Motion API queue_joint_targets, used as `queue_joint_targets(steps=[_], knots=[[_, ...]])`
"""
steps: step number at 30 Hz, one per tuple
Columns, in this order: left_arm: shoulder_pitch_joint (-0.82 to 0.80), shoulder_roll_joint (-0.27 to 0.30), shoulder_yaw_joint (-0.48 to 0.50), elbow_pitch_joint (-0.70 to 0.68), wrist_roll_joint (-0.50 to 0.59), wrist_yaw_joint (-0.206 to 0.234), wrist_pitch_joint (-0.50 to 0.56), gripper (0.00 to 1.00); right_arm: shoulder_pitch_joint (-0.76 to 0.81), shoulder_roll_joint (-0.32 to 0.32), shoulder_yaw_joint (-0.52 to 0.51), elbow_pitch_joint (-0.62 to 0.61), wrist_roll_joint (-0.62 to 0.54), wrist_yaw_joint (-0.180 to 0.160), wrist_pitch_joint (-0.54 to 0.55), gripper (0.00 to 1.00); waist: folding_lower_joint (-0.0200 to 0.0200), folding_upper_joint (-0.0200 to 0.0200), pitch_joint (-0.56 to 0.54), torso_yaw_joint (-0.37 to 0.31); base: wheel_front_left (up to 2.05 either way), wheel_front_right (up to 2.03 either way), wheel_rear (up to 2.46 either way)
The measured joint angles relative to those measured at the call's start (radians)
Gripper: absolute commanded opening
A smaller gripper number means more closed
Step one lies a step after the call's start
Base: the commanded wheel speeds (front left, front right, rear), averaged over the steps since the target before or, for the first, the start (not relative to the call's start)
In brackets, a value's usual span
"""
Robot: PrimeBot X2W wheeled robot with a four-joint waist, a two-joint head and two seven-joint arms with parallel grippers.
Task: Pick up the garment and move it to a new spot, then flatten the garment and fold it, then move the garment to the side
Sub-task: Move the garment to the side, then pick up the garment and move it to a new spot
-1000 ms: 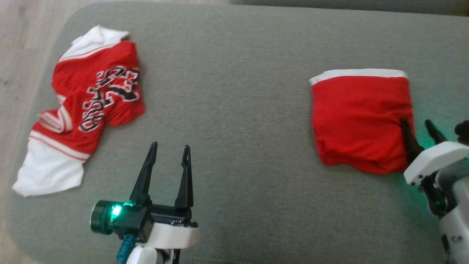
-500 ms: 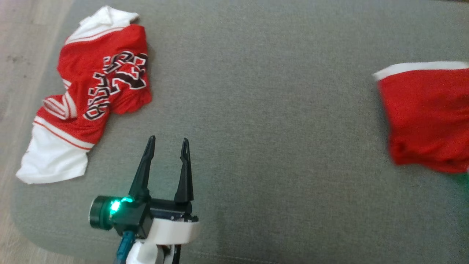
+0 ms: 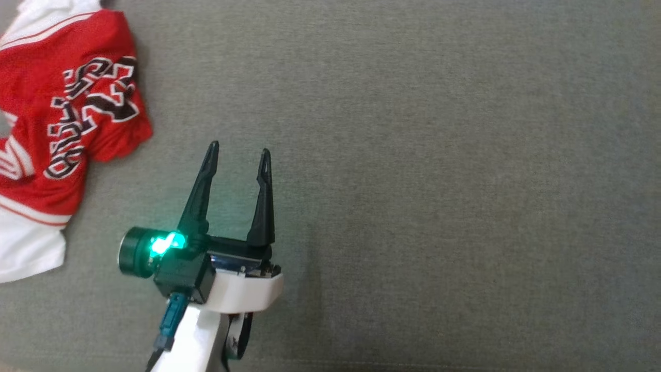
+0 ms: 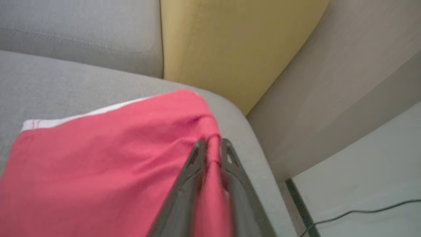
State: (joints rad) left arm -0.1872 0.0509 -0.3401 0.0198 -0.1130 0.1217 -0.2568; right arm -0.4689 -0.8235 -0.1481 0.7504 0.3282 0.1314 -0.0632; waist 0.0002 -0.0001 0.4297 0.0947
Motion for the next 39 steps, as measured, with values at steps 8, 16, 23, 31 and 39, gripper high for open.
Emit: queue_joint_targets(steps=[8,16,23,31,39], knots=[[-0.008,-0.001,-0.011,0.046,-0.002,-0.007,0.000,1.00,-0.024,0.220,-0.021,-0.050,-0.177,0.000,-0.074,1.00,-0.0002,0.0000,-0.073,-0.020,0.00,0.00,0.00],[0.108,0.000,0.006,0.133,-0.039,-0.001,0.000,1.00,0.224,0.539,0.183,-0.205,-0.105,0.000,-0.156,1.00,-0.0006,0.0001,-0.267,-0.012,0.00,0.00,0.00],[0.187,0.000,0.029,0.190,-0.051,-0.025,0.000,1.00,0.413,0.686,0.244,-0.390,-0.096,0.000,-0.185,1.00,-0.0006,0.0001,-0.436,-0.009,0.00,0.00,0.00],[0.251,0.001,0.073,0.200,-0.044,-0.026,0.000,1.00,0.567,0.757,0.218,-0.487,-0.184,0.000,-0.188,1.00,-0.0006,0.0001,-0.520,-0.024,0.00,0.00,0.00],[0.259,0.001,0.081,0.203,-0.044,-0.026,0.000,1.00,0.591,0.777,0.210,-0.503,-0.197,0.000,-0.188,1.00,-0.0003,0.0001,-0.532,-0.035,0.00,0.00,0.00]])
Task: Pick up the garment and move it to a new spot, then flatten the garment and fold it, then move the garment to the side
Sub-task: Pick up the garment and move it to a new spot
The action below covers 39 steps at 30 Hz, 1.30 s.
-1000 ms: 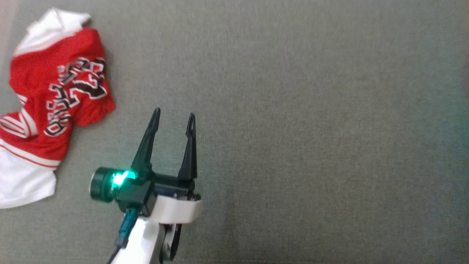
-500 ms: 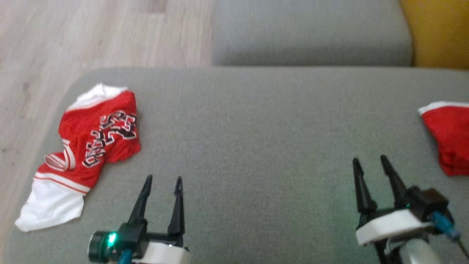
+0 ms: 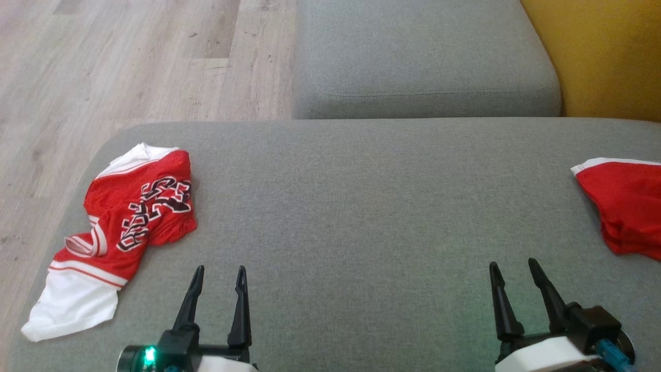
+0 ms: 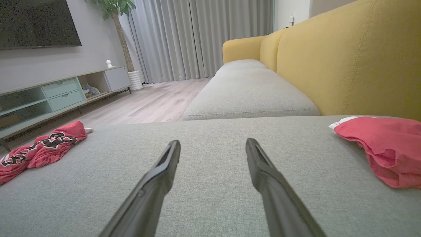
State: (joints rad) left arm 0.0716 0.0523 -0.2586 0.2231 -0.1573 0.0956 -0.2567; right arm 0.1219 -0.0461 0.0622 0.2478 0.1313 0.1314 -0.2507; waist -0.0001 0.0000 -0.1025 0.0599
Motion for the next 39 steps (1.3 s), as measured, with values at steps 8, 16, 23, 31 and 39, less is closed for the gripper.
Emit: queue_joint_targets(steps=[8,16,23,31,39], knots=[[-0.005,0.000,0.003,0.002,0.009,0.000,0.000,1.00,0.004,0.001,-0.015,-0.003,0.001,0.000,0.000,1.00,0.0000,0.0000,0.013,0.050,0.00,0.00,0.00],[-0.009,0.000,0.040,-0.001,0.026,0.001,0.000,1.00,0.011,0.002,-0.050,-0.007,0.011,0.000,0.000,1.00,0.0001,0.0000,0.036,0.209,0.00,0.00,0.00],[-0.009,0.000,0.112,-0.015,0.032,0.000,0.000,1.00,0.002,0.003,-0.083,-0.009,-0.012,0.000,0.000,1.00,0.0000,0.0000,0.077,0.388,0.00,0.00,0.00],[-0.352,0.002,0.135,0.120,0.032,-0.096,0.000,1.00,-0.134,-0.139,-0.072,-0.043,-0.054,0.000,0.000,1.00,0.0003,0.0000,0.255,0.472,0.00,0.00,0.00],[-0.858,0.029,0.155,0.581,-0.014,-0.168,0.125,1.00,-0.222,-0.300,-0.085,-0.081,-0.055,0.000,0.000,1.00,0.0007,-0.0001,0.474,0.433,0.00,0.00,0.00]])
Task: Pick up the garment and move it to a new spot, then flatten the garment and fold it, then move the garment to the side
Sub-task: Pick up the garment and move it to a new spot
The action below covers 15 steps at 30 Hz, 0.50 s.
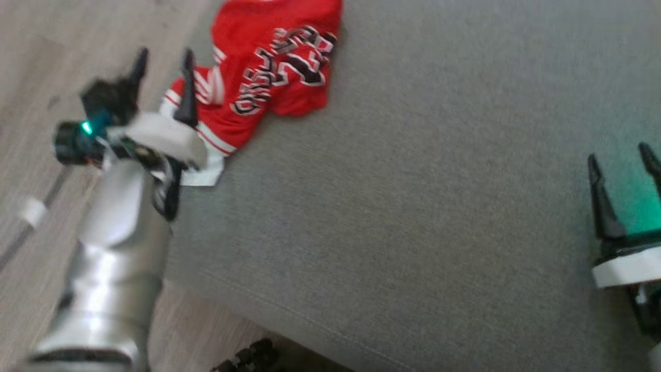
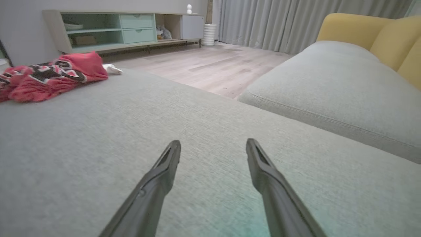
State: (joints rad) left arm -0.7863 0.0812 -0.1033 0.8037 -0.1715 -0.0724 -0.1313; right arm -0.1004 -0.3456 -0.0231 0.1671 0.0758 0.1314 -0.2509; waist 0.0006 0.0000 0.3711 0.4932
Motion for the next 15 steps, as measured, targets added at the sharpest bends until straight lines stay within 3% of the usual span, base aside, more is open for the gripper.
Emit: queue_joint_targets(steps=[4,12,13,14,15], knots=[[-0.111,0.023,0.016,0.197,-0.033,-0.017,0.081,1.00,-0.025,-0.017,-0.023,-0.037,0.000,0.000,-0.004,1.00,-0.0003,0.0000,0.079,-0.047,0.00,0.00,0.00],[-0.160,0.045,0.040,0.371,-0.088,-0.044,0.109,1.00,-0.072,-0.019,-0.032,-0.108,0.000,0.000,-0.018,1.00,-0.0007,0.0000,0.177,-0.130,0.00,0.00,0.00],[-0.175,0.057,0.040,0.382,-0.089,-0.050,0.099,0.87,-0.076,-0.018,-0.033,-0.117,0.000,0.000,-0.019,1.00,-0.0007,0.0000,0.187,-0.139,0.00,0.00,0.00],[-0.187,0.069,0.040,0.387,-0.092,-0.051,0.081,0.29,-0.078,-0.017,-0.033,-0.125,0.000,0.000,-0.021,1.00,-0.0007,0.0000,0.196,-0.147,0.00,0.00,0.00],[-0.196,0.076,0.040,0.391,-0.091,-0.051,0.061,0.00,-0.081,-0.016,-0.033,-0.129,0.000,0.000,-0.022,1.00,-0.0006,0.0000,0.202,-0.153,0.00,0.00,0.00]])
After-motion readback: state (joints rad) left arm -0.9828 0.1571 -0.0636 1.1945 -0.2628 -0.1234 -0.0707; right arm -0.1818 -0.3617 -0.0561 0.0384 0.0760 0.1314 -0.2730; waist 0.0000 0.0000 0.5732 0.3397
